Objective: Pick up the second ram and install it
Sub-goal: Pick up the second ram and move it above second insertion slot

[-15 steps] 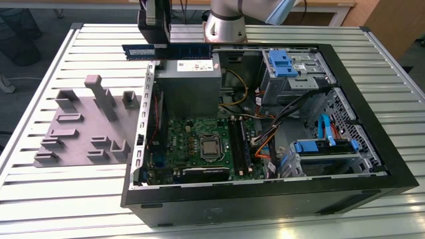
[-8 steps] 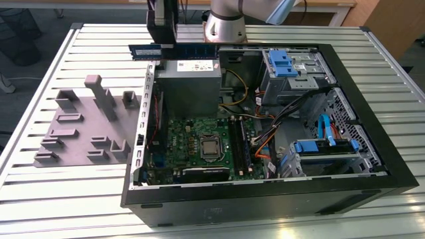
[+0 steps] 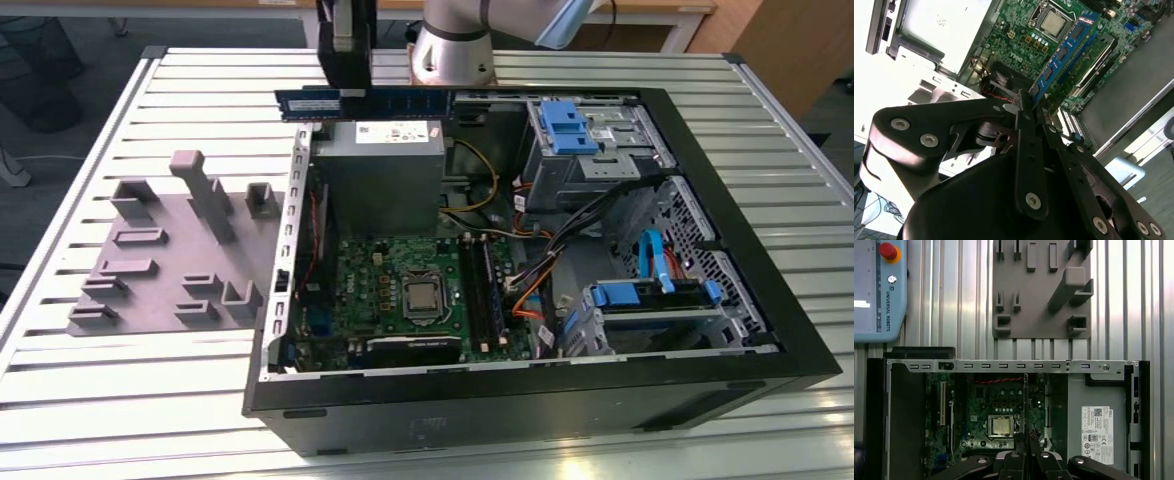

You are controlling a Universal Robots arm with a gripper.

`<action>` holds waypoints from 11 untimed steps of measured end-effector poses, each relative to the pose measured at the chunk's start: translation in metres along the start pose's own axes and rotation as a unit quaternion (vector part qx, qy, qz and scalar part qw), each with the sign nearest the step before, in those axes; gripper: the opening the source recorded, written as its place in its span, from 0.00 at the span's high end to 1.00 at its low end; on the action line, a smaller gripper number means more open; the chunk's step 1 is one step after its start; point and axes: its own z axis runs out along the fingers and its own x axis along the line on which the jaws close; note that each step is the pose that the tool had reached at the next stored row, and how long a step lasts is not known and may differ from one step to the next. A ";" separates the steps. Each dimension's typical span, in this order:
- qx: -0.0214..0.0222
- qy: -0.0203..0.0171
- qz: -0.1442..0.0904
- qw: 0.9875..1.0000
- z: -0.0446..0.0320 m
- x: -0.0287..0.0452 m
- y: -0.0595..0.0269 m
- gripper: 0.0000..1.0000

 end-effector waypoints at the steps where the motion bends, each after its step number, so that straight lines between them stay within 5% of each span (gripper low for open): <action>1: 0.000 0.000 0.000 1.000 0.0000 0.0000 -0.0017 0.86; 11: 0.000 0.000 0.000 1.000 0.0000 -0.0003 -0.0224 0.86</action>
